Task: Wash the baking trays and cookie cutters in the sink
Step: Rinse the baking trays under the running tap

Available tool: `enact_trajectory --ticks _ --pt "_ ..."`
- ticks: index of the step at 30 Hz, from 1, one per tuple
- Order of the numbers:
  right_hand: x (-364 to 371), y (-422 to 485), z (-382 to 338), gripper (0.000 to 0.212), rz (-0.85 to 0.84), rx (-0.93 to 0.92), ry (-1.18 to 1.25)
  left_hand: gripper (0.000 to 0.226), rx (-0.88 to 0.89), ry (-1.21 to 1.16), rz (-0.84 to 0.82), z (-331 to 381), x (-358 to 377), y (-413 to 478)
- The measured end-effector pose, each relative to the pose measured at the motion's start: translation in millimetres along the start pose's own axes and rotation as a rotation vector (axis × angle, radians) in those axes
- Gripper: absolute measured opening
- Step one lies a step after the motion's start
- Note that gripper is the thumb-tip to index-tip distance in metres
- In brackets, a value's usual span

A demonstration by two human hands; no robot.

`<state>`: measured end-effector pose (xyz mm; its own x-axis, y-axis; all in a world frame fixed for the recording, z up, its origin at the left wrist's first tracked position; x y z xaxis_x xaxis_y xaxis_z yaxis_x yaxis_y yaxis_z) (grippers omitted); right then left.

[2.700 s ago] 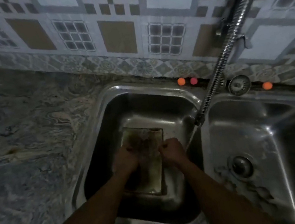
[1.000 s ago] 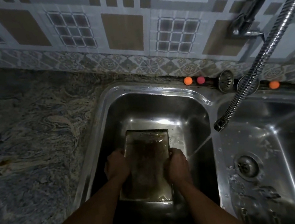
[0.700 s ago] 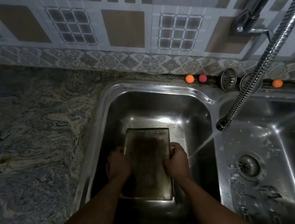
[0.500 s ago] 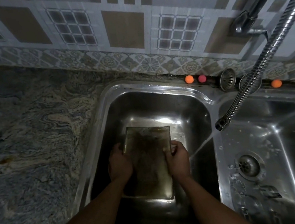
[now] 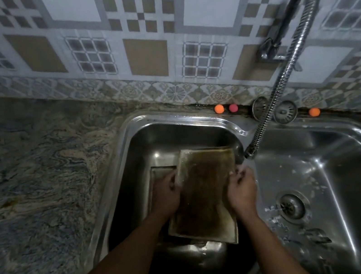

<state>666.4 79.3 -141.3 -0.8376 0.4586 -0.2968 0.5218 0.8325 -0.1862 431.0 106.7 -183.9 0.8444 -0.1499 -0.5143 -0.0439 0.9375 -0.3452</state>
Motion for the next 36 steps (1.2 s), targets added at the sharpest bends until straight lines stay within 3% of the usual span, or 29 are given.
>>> enact_trajectory --ticks 2,6,10,14,19,21,25,30,32,34,36 --pt "-22.3 3.2 -3.7 0.013 0.032 0.017 0.045 0.040 0.008 0.004 -0.061 16.9 18.2 -6.1" --pt "-55.6 3.1 -18.9 0.026 -0.012 0.057 0.219 0.042 0.055 0.074 -0.123 56.9 54.4 -14.1" --pt "-96.2 -0.4 -46.7 0.027 0.034 0.037 0.299 0.042 0.050 0.087 -0.227 91.1 91.0 -20.5" --pt "-125.5 -1.1 -58.7 0.029 0.091 0.030 0.273 0.042 0.044 0.126 -0.280 110.7 106.8 -26.8" --pt "-121.3 1.4 -72.6 0.039 0.014 0.017 0.212 0.031 -0.065 0.086 -0.346 104.8 96.3 -31.7" --pt "-109.5 4.9 -74.6 0.036 -0.030 0.064 0.256 0.026 -0.122 0.111 -0.389 97.1 90.9 -34.2" --pt "-86.1 5.8 -87.4 0.009 -0.166 0.128 0.352 0.021 -0.149 0.193 -0.405 95.2 82.9 -42.8" --pt "-88.8 17.4 -94.2 0.014 -0.200 0.096 0.345 0.018 -0.214 0.032 -0.382 98.8 92.0 -45.8" --pt "-100.1 24.1 -89.5 0.022 -0.176 0.068 0.306 0.023 -0.255 -0.139 -0.309 101.6 90.0 -44.5" --pt "-108.7 30.6 -74.6 0.032 -0.164 0.074 0.236 0.013 -0.289 -0.307 -0.292 104.4 87.2 -45.7" --pt "-109.9 34.5 -58.4 0.040 -0.151 0.072 0.115 0.032 -0.253 -0.411 -0.280 103.6 84.8 -39.4"
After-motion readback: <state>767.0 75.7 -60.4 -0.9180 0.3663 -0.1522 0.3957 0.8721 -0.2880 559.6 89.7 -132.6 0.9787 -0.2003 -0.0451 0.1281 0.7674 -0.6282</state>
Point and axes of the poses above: each hand's wrist, its own y-axis towards the middle knuckle, its own x-axis out of the palm, z = x × y, the point moved 8 cm from there along y, towards the middle knuckle, and after that the axes turned 11 degrees about y, right-handed, at the moved point
